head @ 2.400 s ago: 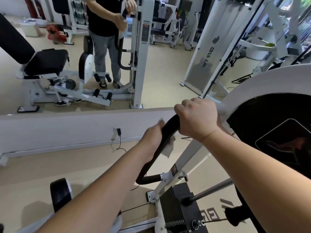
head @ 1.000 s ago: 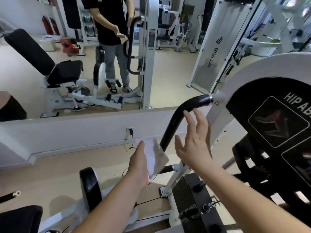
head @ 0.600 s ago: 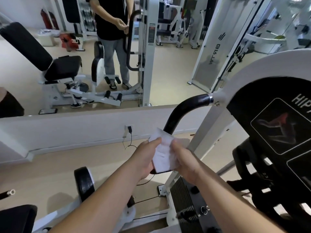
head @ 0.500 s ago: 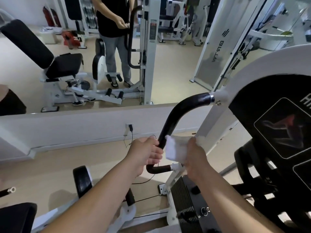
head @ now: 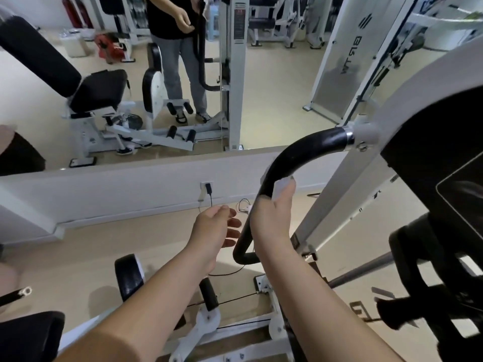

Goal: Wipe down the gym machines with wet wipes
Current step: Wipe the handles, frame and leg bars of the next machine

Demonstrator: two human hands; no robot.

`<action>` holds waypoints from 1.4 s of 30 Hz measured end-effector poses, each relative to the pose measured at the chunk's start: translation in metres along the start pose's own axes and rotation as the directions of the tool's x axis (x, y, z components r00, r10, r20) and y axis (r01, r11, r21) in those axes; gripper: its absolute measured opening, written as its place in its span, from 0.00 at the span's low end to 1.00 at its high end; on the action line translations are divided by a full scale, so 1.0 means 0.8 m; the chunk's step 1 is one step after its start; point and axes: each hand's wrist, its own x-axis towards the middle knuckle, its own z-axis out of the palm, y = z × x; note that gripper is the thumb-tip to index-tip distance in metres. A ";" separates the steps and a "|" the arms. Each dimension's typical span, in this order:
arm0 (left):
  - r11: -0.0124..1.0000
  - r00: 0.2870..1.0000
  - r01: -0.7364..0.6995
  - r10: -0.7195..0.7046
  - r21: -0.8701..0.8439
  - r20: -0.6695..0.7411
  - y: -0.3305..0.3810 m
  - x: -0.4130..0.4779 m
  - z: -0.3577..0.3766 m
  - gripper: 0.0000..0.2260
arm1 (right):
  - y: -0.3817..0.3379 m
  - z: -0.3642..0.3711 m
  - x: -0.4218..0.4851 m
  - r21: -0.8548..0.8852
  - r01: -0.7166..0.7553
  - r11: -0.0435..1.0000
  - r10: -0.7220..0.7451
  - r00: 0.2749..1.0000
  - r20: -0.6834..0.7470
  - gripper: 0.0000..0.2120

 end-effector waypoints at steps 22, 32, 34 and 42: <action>0.993 0.994 0.075 -0.081 0.090 0.067 -0.053 0.012 0.005 0.09 | 0.077 0.020 0.015 -0.069 -0.183 0.981 0.181 0.983 -0.041 0.28; 0.994 0.995 0.095 -0.095 0.055 -0.001 -0.067 0.018 -0.008 0.07 | 0.009 -0.007 0.015 0.079 0.040 0.996 -0.040 0.999 -0.005 0.27; 0.995 0.997 0.082 -0.083 0.050 0.007 -0.066 0.017 -0.001 0.07 | 0.007 -0.011 0.014 0.082 0.147 0.986 -0.147 0.989 0.001 0.27; 0.988 0.991 0.130 -0.132 0.089 0.011 -0.102 0.011 -0.006 0.08 | 0.153 -0.002 0.038 -0.245 -0.239 0.940 0.302 0.916 0.264 0.25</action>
